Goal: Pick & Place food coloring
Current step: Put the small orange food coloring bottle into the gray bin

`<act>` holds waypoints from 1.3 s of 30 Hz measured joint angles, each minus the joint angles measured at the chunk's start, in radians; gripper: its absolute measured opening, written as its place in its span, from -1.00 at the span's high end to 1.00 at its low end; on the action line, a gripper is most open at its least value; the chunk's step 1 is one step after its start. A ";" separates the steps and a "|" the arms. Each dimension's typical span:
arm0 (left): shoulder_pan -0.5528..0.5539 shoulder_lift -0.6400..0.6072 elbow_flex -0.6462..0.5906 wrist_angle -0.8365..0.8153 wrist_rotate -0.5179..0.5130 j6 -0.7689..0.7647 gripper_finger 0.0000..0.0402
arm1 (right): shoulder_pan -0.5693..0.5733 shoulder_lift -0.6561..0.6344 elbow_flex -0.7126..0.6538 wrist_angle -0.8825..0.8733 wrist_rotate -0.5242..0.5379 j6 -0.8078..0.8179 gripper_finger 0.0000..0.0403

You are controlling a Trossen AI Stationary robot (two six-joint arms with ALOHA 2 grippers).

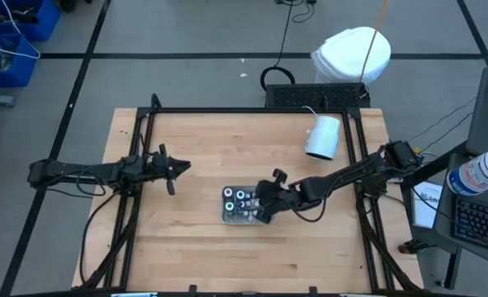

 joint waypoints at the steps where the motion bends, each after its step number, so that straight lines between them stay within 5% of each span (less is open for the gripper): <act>1: 0.000 0.000 0.000 0.001 0.000 0.000 0.73 | 0.000 0.000 -0.009 0.011 0.001 0.016 0.70; 12: 0.000 0.000 0.000 0.003 -0.001 0.001 0.73 | 0.008 -0.001 -0.144 0.247 -0.003 -0.029 0.69; 39: 0.000 0.000 0.000 -0.003 -0.002 -0.002 0.73 | -0.016 0.014 -0.188 0.333 -0.006 -0.099 0.69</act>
